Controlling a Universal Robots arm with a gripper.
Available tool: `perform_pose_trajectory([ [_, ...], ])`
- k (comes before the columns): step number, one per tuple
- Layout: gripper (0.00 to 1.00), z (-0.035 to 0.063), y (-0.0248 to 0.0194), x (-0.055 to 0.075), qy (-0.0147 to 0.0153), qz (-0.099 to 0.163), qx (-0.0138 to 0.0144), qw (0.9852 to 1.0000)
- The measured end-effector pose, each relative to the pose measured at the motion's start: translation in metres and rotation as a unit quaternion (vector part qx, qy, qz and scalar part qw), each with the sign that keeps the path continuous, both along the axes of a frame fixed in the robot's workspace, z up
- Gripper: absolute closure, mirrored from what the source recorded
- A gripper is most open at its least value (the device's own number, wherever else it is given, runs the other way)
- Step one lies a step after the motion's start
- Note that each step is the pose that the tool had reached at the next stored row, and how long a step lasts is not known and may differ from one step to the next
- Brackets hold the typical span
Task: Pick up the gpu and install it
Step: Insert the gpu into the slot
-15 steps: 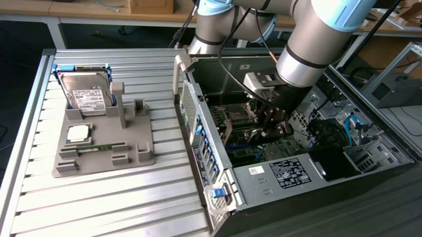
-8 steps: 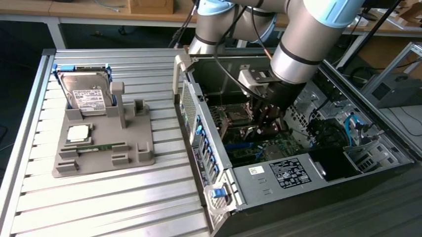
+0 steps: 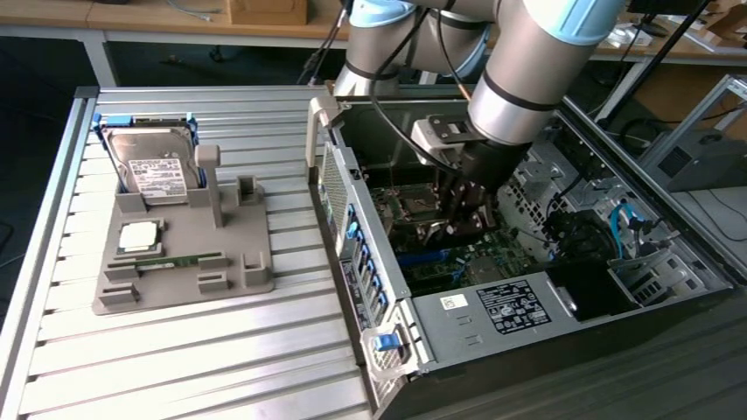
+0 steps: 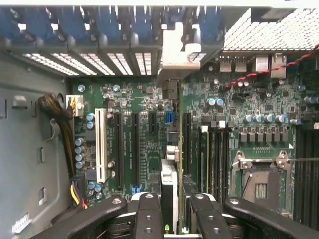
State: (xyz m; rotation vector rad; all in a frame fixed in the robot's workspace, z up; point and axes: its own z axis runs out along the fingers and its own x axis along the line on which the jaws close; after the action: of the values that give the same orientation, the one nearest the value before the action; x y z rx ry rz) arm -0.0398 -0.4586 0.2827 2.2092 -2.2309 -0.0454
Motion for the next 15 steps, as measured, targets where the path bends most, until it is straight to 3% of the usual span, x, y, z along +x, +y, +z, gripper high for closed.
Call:
perform_pose_trajectory([
  [7,0.73,-0.0021,0.0007,-0.014,0.0000,0.000,-0.0035,1.0000],
  [13,0.73,-0.0037,0.0024,-0.014,0.0000,-0.003,-0.0039,1.0000],
  [15,0.73,-0.0047,0.0024,-0.015,0.0000,-0.004,-0.0054,1.0000],
])
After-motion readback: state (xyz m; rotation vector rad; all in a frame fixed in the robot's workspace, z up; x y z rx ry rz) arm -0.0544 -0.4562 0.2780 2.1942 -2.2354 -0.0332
